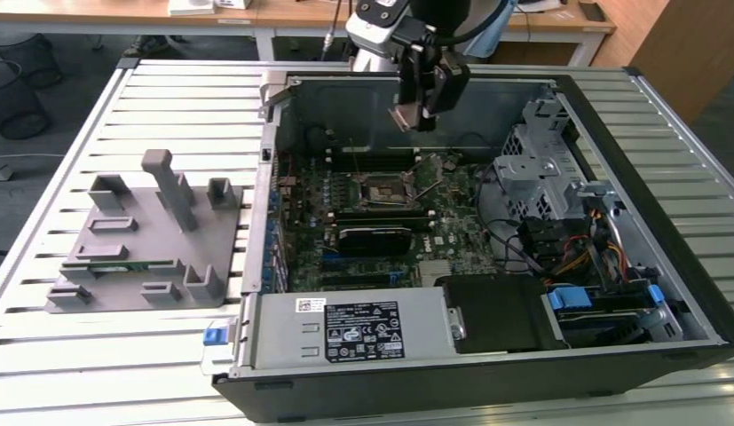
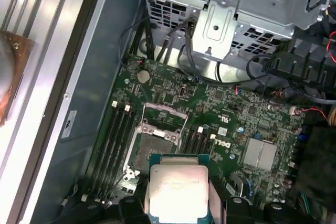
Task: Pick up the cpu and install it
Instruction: 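Place the cpu into insertion slot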
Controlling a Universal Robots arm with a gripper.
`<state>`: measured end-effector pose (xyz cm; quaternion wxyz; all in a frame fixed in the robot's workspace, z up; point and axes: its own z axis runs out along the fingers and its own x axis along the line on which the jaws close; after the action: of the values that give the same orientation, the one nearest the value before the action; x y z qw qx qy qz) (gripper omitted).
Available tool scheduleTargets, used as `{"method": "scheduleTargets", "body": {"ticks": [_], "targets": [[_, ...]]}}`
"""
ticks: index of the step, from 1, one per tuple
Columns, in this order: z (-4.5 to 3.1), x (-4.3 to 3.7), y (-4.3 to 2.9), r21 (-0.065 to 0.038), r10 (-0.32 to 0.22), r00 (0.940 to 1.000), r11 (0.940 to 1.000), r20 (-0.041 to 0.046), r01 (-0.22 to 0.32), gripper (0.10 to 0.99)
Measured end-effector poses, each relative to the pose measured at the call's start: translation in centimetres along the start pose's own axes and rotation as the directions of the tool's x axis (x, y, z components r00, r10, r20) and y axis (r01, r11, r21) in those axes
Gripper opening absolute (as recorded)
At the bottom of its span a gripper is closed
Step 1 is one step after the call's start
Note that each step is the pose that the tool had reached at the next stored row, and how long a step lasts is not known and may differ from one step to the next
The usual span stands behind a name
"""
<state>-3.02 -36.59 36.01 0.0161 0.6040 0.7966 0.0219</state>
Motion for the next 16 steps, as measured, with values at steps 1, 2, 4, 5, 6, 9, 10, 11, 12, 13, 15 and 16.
{"method": "scheduleTargets", "body": {"ticks": [1, 2, 4, 5, 6, 9, 10, 11, 12, 13, 15, 16], "targets": [[0.02, 0.01, 0.0, 0.003, 0.011, 0.9999, 0.9999, -0.0001, -0.011, 0.537], [0.04, 0.01, 0.0, 0.005, 0.024, 0.9997, 0.9997, -0.0001, -0.024, 0.537], [0.11, 0.01, 0.0, 0.006, 0.057, 0.9984, 0.9983, 0.0017, -0.057, 0.537], [0.17, 0.01, 0.0, 0.005, 0.076, 0.9971, 0.9971, 0.0028, -0.076, 0.537], [0.21, 0.01, 0.0, 0.005, 0.093, 0.9957, 0.9957, 0.0038, -0.093, 0.537], [0.39, 0.01, -0.01, 0.005, 0.148, 0.989, 0.989, 0.0065, -0.148, 0.537], [0.46, 0.01, -0.02, 0.005, 0.165, 0.9863, 0.9863, 0.0075, -0.165, 0.537], [0.53, 0.01, -0.02, 0.005, 0.18, 0.9836, 0.9837, 0.0083, -0.18, 0.537], [0.6, 0.01, -0.03, 0.004, 0.192, 0.9813, 0.9814, 0.009, -0.192, 0.537], [0.66, 0.01, -0.03, 0.004, 0.202, 0.9793, 0.9793, 0.0096, -0.202, 0.537], [0.78, 0.01, -0.03, 0.004, 0.22, 0.9755, 0.9755, 0.0105, -0.22, 0.537], [0.83, 0.01, -0.04, 0.004, 0.228, 0.9737, 0.9737, 0.011, -0.228, 0.537]]}}
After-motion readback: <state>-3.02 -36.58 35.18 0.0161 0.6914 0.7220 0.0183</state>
